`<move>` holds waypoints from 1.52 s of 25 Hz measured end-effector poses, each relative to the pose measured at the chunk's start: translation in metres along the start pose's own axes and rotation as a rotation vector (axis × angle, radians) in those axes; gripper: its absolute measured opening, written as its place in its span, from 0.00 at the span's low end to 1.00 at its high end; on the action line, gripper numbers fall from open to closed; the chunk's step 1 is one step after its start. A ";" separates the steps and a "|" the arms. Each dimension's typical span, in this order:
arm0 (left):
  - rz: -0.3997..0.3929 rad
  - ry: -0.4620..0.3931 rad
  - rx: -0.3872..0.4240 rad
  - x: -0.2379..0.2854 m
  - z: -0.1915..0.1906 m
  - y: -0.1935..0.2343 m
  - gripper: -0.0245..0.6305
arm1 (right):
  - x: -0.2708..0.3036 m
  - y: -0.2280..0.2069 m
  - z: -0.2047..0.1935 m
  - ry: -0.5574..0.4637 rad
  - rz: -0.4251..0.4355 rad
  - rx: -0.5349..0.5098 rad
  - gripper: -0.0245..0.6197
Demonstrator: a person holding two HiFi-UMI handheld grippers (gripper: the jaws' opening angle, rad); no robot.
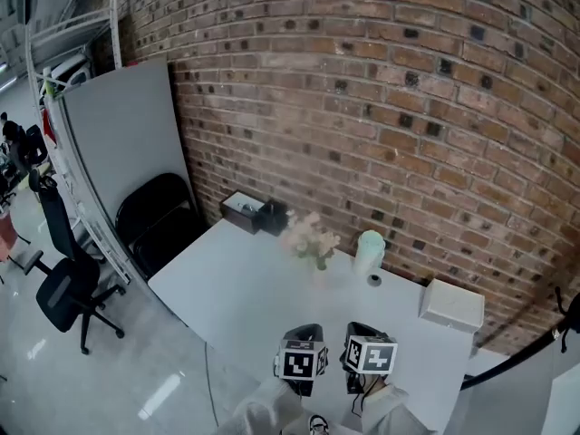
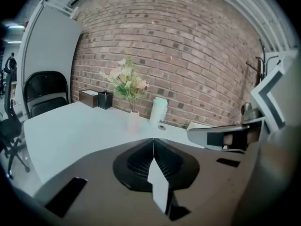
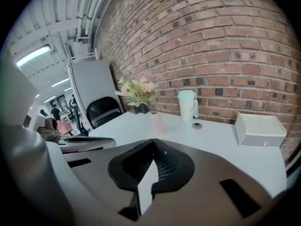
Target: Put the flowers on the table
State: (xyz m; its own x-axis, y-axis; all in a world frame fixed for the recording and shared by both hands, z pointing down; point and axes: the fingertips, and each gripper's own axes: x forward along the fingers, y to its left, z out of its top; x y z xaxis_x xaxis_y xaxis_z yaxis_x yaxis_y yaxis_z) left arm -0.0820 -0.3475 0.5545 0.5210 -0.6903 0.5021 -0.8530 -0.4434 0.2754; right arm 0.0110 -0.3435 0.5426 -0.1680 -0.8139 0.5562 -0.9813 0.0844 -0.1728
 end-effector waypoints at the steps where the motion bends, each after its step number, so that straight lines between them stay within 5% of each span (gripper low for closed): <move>1: 0.001 -0.008 0.008 -0.008 0.000 -0.001 0.05 | -0.008 0.002 0.000 -0.006 -0.001 -0.007 0.07; 14: 0.041 -0.054 0.027 -0.060 0.013 0.002 0.05 | -0.041 0.016 0.005 -0.042 0.012 -0.012 0.07; 38: 0.104 -0.032 0.018 -0.036 0.022 -0.016 0.05 | -0.043 -0.004 0.024 -0.055 0.079 -0.028 0.07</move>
State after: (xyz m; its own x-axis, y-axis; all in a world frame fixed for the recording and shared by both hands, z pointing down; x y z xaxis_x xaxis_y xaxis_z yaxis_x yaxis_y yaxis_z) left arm -0.0870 -0.3279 0.5141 0.4303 -0.7508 0.5011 -0.9021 -0.3782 0.2079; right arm 0.0246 -0.3228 0.4994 -0.2404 -0.8343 0.4961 -0.9675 0.1649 -0.1916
